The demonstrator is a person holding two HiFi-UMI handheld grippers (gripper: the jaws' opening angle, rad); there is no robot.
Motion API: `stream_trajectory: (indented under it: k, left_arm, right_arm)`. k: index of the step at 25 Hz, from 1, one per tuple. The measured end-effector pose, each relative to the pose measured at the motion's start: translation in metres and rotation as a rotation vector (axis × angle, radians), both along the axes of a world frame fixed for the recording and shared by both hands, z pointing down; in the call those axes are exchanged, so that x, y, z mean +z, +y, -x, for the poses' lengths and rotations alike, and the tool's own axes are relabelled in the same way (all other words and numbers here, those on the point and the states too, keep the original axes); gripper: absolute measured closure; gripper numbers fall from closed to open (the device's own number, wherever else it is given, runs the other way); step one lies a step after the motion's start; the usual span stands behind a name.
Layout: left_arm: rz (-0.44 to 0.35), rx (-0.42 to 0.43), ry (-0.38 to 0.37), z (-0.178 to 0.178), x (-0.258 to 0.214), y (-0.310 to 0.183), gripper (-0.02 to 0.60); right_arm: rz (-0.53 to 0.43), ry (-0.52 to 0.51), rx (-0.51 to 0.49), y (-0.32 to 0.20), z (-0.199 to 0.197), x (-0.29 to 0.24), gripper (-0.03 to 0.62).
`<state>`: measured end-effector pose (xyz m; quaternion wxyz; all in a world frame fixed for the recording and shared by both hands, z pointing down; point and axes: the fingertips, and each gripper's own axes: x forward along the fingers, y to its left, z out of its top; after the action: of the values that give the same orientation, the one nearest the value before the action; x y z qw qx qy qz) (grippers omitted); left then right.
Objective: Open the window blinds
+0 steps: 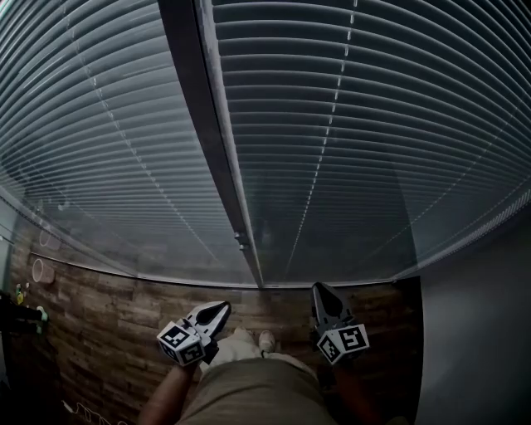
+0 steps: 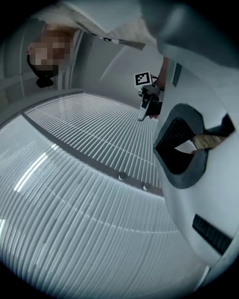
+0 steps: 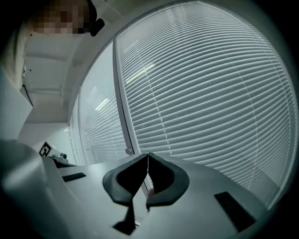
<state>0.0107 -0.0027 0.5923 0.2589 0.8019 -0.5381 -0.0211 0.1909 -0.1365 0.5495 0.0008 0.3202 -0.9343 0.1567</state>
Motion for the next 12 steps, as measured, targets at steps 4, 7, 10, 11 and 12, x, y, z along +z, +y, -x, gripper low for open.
stream_trajectory:
  k: [4, 7, 10, 11, 12]
  left_arm:
    - [0.04, -0.061, 0.025, 0.009, 0.014, 0.009, 0.569]
    - [0.065, -0.09, 0.049, 0.013, 0.019, 0.016, 0.569]
    - [0.067, -0.096, 0.044, 0.022, 0.018, 0.019, 0.569]
    - [0.069, -0.094, 0.046, 0.024, 0.017, 0.019, 0.569]
    - [0.072, -0.095, 0.049, 0.027, 0.017, 0.018, 0.569]
  right_arm:
    - [0.126, -0.105, 0.01, -0.001, -0.004, 0.006, 0.585]
    - [0.112, -0.086, 0.023, -0.002, -0.001, 0.007, 0.584]
    - [0.093, -0.063, 0.022, -0.001, 0.006, 0.004, 0.583]
    - [0.092, -0.055, 0.021, 0.0, 0.008, 0.005, 0.583]
    - [0.093, -0.048, 0.02, 0.0, 0.011, 0.007, 0.583]
